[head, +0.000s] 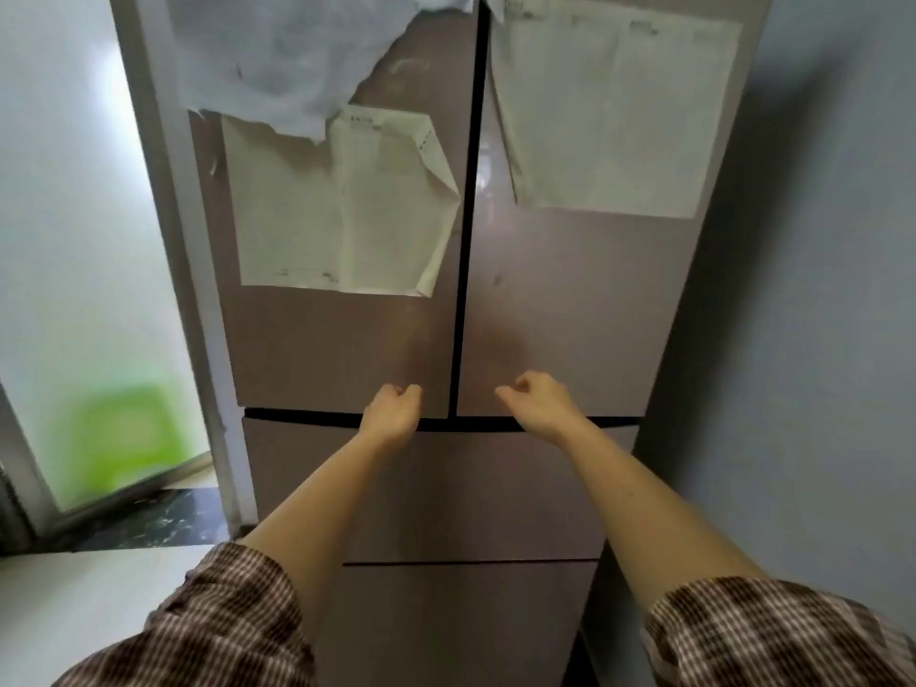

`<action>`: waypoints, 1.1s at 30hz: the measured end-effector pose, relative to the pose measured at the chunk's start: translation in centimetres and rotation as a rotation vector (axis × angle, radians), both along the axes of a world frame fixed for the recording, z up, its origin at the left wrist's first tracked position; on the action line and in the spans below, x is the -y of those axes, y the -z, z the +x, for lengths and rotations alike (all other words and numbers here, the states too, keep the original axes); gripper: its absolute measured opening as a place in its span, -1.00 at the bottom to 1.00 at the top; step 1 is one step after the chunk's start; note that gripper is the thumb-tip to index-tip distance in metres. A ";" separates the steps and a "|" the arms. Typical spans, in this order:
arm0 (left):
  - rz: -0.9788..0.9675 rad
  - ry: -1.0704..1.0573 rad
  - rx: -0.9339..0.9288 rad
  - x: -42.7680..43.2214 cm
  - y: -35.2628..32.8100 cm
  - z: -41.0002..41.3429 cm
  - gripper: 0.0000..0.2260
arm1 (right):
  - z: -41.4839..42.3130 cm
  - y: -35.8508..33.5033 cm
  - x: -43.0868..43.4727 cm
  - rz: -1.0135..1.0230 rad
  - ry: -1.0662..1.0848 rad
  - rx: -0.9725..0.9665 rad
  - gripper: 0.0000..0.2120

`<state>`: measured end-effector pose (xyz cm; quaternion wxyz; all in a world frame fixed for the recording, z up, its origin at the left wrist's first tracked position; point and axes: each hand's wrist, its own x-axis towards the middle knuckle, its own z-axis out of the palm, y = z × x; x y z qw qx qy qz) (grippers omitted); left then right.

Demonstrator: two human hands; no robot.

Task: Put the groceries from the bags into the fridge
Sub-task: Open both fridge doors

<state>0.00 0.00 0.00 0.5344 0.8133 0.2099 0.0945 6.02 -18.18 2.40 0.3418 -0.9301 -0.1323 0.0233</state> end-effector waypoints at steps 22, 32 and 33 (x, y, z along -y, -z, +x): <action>-1.225 -0.192 0.285 -0.6 8.3 8.1 -0.60 | 5.8 9.2 -7.5 1.380 0.378 -0.644 -0.61; -1.056 -0.224 0.252 0.2 7.4 5.7 -0.45 | 2.4 9.0 -5.9 1.192 0.366 -0.545 -0.55; -1.045 -0.234 0.252 0.3 7.2 5.7 -0.46 | 2.3 8.9 -5.8 1.188 0.367 -0.543 -0.56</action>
